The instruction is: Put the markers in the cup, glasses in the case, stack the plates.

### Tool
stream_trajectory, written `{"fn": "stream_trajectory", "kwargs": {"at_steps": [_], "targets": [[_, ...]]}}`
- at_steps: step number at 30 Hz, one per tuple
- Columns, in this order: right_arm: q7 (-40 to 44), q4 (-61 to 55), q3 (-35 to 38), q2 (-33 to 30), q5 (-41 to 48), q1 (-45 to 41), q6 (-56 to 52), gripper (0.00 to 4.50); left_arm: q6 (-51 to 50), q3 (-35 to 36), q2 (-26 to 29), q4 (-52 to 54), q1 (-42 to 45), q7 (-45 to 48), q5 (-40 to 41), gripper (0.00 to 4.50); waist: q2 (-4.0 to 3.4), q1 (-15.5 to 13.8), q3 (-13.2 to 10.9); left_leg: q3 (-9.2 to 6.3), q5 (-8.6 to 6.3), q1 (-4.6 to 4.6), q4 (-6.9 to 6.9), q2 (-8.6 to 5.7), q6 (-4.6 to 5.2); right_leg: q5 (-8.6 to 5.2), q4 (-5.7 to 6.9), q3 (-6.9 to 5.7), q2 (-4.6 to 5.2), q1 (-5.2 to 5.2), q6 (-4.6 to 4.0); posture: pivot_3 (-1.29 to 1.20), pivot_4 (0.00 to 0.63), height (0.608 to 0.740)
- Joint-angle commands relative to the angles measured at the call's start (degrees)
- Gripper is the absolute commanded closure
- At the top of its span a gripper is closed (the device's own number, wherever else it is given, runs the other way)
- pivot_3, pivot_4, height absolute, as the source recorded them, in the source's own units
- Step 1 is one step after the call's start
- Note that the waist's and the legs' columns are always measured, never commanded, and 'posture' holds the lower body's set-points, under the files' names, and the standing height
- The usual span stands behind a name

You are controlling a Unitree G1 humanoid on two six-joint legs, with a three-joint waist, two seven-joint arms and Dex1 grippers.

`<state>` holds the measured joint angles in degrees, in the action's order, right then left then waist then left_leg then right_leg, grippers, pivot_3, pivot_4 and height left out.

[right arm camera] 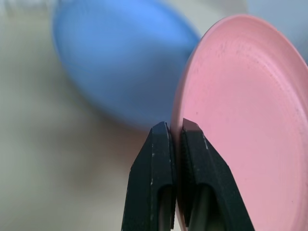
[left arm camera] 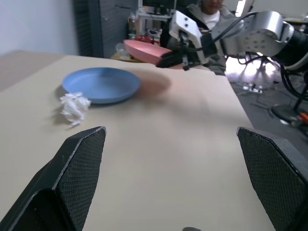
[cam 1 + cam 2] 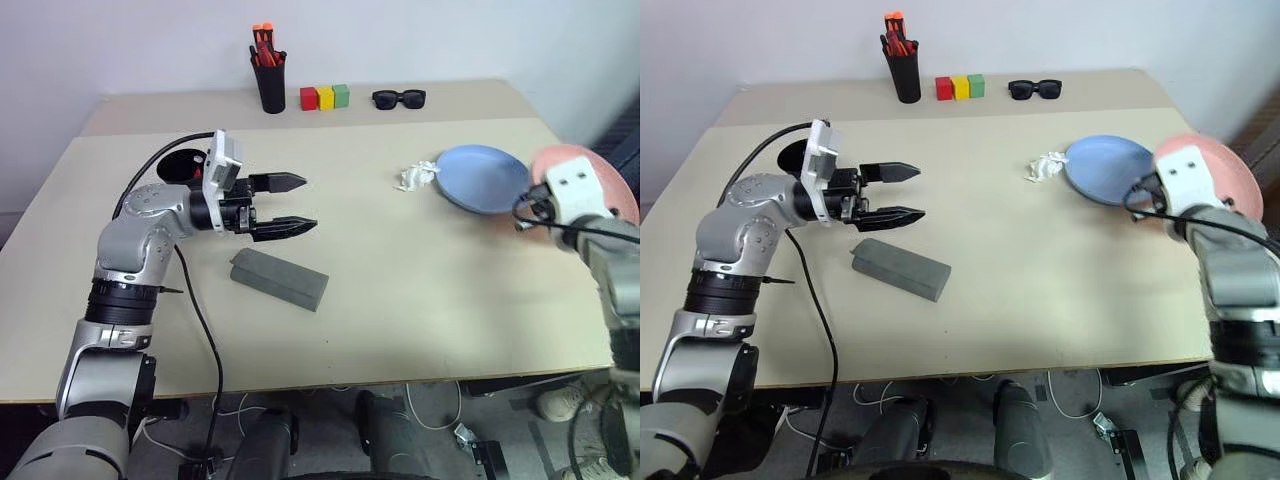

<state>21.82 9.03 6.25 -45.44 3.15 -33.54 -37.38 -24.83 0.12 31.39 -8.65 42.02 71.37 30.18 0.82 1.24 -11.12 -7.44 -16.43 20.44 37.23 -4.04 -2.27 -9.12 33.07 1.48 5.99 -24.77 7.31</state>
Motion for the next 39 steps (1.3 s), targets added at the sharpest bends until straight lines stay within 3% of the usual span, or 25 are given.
{"fn": "stream_trajectory", "kwargs": {"at_steps": [1, 4, 11, 14, 20, 21, 28, 39], "targets": [[-0.1, 12.6, -3.8, 2.8, -3.5, -9.1, 10.6, 4.46, 1.2, 2.4, 0.9, 3.0, -1.4, -1.4, 0.5, 0.00, -0.01, 0.0, 0.0, 0.00, 0.00, 0.00, -0.02, 0.00, 0.00, 0.00, 0.00, 0.00, 0.00, -0.01, 0.00, 0.00, 0.150, 0.740], [0.6, 23.3, -7.6, 5.4, -6.5, -14.7, 18.8, 4.46, 1.2, 3.4, 2.0, 5.2, -3.7, -2.0, 0.9, 0.00, 0.00, -0.1, 0.0, -0.02, 0.00, 0.04, -0.05, 0.00, 0.00, 0.00, -0.01, 0.00, 0.00, -0.05, -0.01, 0.00, 0.150, 0.740], [1.5, 41.1, -9.2, 10.4, -7.7, -21.8, 28.9, 4.46, 0.6, 5.8, 4.1, 9.3, -8.9, -3.7, 2.1, 0.00, -0.01, -0.2, 0.0, -0.04, 0.00, 0.15, -0.09, -0.02, -0.01, 0.01, 0.00, 0.01, 0.00, -0.18, -0.02, 0.00, 0.150, 0.740], [1.2, 45.9, -9.1, 11.1, -8.1, -23.5, 31.3, 3.45, 0.6, 6.3, 4.7, 10.2, -10.1, -4.1, 2.5, 0.00, -0.01, -0.1, 0.0, -0.04, 0.00, 0.14, -0.09, -0.03, -0.01, 0.02, 0.01, 0.01, 0.00, -0.17, -0.02, 0.00, 0.150, 0.740], [0.1, 48.3, -7.9, 11.7, -7.5, -25.4, 33.4, 0.38, 1.7, 6.4, 5.2, 9.1, -10.8, -3.8, 2.5, 0.00, -0.02, 0.6, 0.0, -0.05, 0.00, 0.11, -0.11, -0.02, -0.01, 0.01, 0.03, 0.01, -0.01, -0.18, -0.02, 0.00, 0.150, 0.740], [0.3, 48.0, -6.5, 12.1, -6.0, -25.9, 33.2, 0.03, 2.1, 6.2, 5.0, 8.6, -10.7, -3.6, 2.3, 0.00, -0.02, 0.8, 0.0, -0.05, 0.00, 0.12, -0.11, -0.02, -0.01, 0.01, 0.03, 0.01, -0.01, -0.18, -0.02, 0.00, 0.150, 0.740], [0.7, 47.5, -1.5, 15.5, -1.1, -28.0, 34.0, 0.03, 3.1, 5.9, 4.4, 7.2, -9.9, -3.1, 2.0, 0.00, -0.02, 1.6, 0.0, -0.05, 0.00, 0.08, -0.15, -0.01, -0.01, 0.01, 0.03, 0.01, -0.02, -0.18, -0.02, 0.00, 0.150, 0.740], [-2.6, 59.0, -5.2, 24.6, -6.2, -31.9, 41.6, 0.03, 2.4, 7.2, 5.1, 9.0, -11.1, -4.0, 2.8, 0.00, -0.03, 2.0, 0.0, -0.08, 0.00, 0.11, -0.15, -0.02, -0.02, 0.02, 0.07, 0.04, -0.03, -0.22, -0.03, 0.00, 0.150, 0.740]]}}
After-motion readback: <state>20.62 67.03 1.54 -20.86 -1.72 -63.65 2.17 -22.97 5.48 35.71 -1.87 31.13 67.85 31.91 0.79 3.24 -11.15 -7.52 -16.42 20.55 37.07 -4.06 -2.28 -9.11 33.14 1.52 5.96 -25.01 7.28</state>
